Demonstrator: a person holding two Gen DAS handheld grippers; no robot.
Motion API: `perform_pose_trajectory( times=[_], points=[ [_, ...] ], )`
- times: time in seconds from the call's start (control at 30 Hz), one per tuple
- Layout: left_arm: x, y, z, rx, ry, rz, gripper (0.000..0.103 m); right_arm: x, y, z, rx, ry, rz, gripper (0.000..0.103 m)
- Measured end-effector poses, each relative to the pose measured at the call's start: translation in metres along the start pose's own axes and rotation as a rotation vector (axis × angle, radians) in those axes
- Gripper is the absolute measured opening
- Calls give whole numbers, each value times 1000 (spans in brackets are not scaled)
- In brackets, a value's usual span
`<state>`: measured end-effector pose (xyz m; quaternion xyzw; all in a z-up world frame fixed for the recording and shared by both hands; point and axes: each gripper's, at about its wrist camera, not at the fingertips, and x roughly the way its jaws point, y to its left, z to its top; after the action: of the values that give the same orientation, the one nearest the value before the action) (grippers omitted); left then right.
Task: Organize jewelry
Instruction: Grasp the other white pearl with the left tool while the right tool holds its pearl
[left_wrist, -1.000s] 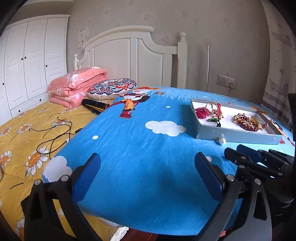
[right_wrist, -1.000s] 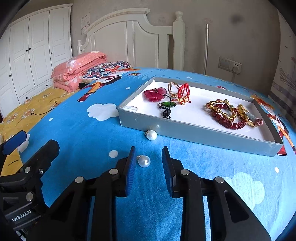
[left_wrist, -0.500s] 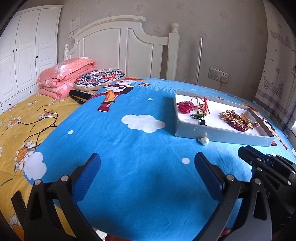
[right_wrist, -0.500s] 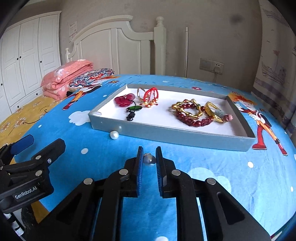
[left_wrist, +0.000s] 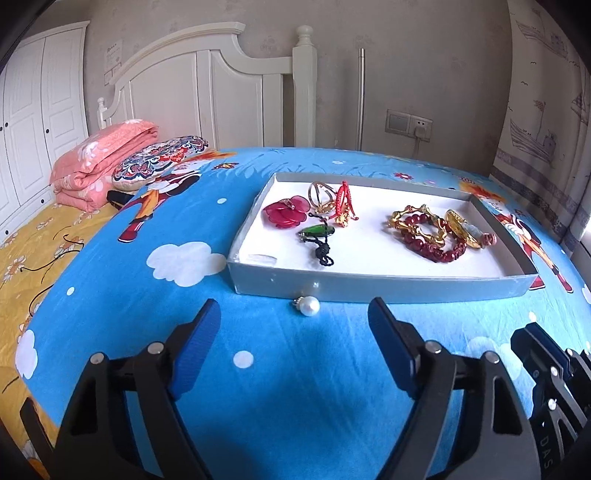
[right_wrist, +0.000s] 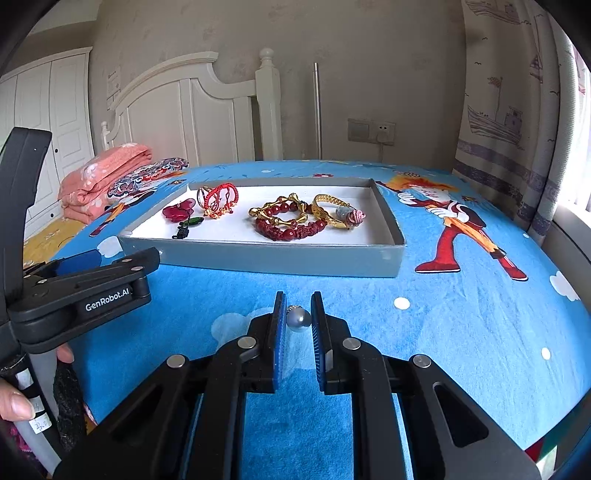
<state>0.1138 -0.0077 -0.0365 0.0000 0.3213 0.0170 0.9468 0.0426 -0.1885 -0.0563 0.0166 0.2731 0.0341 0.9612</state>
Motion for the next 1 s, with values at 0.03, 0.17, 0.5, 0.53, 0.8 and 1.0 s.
perform_pose_trajectory(
  times=[0.03,0.17,0.5,0.53,0.8,1.0],
  points=[
    [3,-2,1,3,18,-5,69,-1,-1,0,2,-6,2,15],
    [21,-7,3,14,95,2,43,-4,-3,0,1,-29,13,15],
    [30,3,2,-36,113,-15,32,-4,-6,-4,19,-22,19,15],
    [30,4,3,-41,114,-21,33,-5,-5,-4,16,-22,19,15],
    [29,7,3,-48,103,-64,14,-6,1,-4,-4,-19,16,15],
    [9,4,-2,-8,2,-74,14,-8,3,-6,-11,-13,14,15]
  ],
)
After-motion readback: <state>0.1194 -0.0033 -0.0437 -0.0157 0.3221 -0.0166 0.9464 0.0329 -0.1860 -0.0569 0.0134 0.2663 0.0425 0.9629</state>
